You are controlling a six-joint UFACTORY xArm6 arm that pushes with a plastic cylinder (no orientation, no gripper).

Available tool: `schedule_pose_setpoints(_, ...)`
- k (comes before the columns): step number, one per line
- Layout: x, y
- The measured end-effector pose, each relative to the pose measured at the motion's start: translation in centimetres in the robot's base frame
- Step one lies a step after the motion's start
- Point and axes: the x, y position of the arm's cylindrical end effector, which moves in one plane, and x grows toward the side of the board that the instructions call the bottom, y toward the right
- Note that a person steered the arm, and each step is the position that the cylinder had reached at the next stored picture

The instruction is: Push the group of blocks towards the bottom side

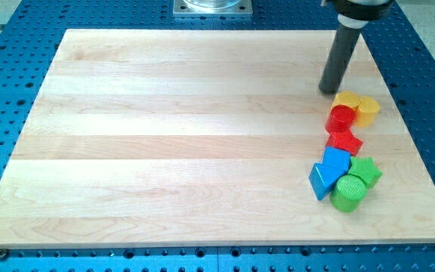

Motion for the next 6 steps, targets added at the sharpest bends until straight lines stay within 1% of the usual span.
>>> schedule_pose_setpoints(1, 3.9, 0.0)
schedule_pose_setpoints(2, 7.6, -2.2)
schedule_pose_setpoints(3, 5.0, -2.1)
schedule_pose_setpoints(4, 7.0, -5.8)
schedule_pose_setpoints(5, 10.4, -5.9)
schedule_pose_setpoints(6, 8.6, -9.0)
